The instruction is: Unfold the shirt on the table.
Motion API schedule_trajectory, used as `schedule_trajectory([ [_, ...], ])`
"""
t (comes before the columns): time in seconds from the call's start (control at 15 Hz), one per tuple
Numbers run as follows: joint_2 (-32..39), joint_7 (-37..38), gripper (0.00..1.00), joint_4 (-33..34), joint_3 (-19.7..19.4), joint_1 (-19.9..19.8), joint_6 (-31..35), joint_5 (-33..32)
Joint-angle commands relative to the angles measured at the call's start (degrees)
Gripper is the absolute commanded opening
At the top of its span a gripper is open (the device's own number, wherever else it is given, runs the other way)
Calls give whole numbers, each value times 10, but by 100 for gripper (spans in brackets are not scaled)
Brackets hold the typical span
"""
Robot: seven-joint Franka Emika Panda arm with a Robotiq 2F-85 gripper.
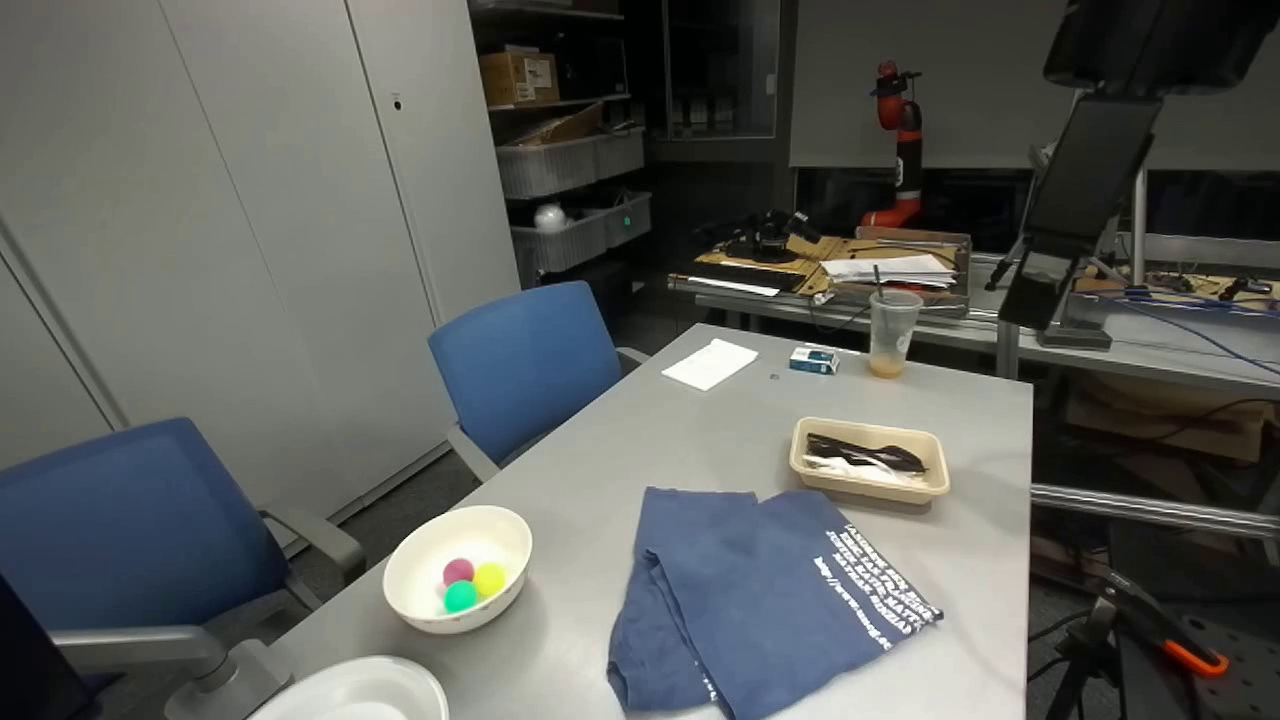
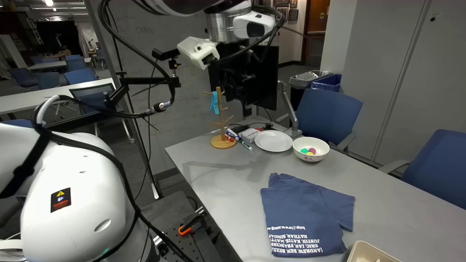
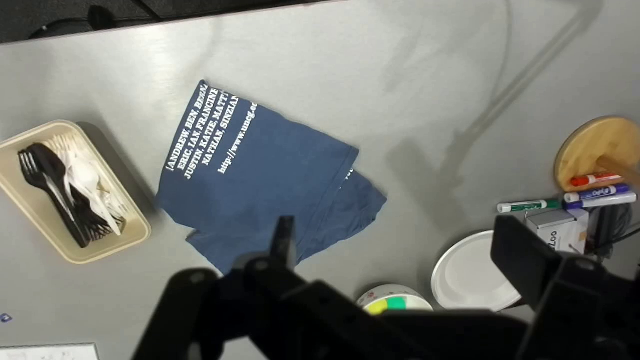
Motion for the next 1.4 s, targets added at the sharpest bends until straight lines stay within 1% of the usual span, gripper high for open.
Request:
schedule_trajectory([
  [0.0, 0, -2, 100, 2, 2, -3, -2, 2],
  [0.4, 0, -2, 100, 2, 2, -3, -2, 2],
  [0.6, 24, 0, 100, 7, 10, -3, -1, -4],
  [0.93, 111, 1, 100, 19, 30, -2, 16, -25],
  [1.13, 179, 7, 100, 24, 43, -3, 52, -47],
  [1.33, 256, 1, 100, 36, 48, 3, 94, -67],
])
